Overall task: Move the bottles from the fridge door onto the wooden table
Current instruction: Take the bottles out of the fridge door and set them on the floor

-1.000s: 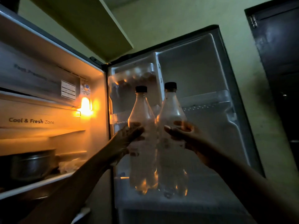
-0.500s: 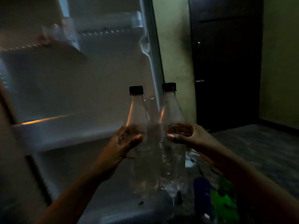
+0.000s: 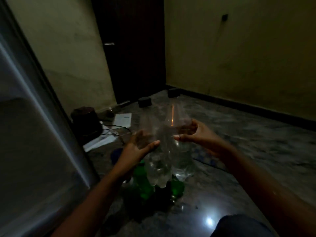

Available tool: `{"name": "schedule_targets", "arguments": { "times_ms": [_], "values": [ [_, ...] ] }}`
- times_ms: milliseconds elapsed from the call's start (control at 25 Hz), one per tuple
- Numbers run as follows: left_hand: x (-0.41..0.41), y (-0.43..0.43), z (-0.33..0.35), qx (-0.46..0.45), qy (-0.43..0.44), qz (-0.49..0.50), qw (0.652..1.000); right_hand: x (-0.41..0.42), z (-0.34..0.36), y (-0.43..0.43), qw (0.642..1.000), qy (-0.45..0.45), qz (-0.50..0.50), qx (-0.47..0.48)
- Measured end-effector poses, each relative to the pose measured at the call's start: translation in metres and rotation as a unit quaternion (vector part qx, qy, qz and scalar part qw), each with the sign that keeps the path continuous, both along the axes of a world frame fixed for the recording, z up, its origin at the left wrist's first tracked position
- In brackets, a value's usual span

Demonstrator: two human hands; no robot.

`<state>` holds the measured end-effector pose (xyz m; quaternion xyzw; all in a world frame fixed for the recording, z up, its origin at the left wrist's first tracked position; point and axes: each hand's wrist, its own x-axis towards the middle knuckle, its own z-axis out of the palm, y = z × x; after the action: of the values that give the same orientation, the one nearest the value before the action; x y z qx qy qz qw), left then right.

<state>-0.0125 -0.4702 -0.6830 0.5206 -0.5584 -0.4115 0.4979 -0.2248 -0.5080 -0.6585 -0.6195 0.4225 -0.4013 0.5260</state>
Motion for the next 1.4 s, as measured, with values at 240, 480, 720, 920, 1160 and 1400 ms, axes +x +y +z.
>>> {"name": "schedule_targets", "arguments": {
  "times_ms": [240, 480, 720, 920, 1160, 1400],
  "values": [
    [-0.088, -0.060, -0.076, 0.062, 0.027, -0.028, 0.997, -0.079, -0.071, -0.023, 0.993, 0.027, -0.112, 0.034],
    [-0.161, -0.112, -0.170, 0.107, 0.033, -0.014, 0.994, -0.131, -0.178, -0.058, 0.972, 0.065, -0.221, 0.049],
    [-0.197, -0.115, -0.239, 0.129, 0.010, -0.018, 0.991, -0.136, -0.269, -0.056, 0.940, 0.041, -0.319, 0.111],
    [-0.197, -0.115, -0.271, 0.140, 0.000, 0.012, 0.990, -0.129, -0.303, -0.043, 0.946, 0.038, -0.292, 0.137],
    [-0.191, -0.119, -0.276, 0.165, 0.002, -0.017, 0.986, -0.126, -0.319, -0.039, 0.939, 0.021, -0.305, 0.156],
    [-0.183, -0.086, -0.230, 0.327, -0.012, -0.034, 0.944, -0.109, -0.287, -0.011, 0.885, 0.070, -0.352, 0.297]
  ]
}}
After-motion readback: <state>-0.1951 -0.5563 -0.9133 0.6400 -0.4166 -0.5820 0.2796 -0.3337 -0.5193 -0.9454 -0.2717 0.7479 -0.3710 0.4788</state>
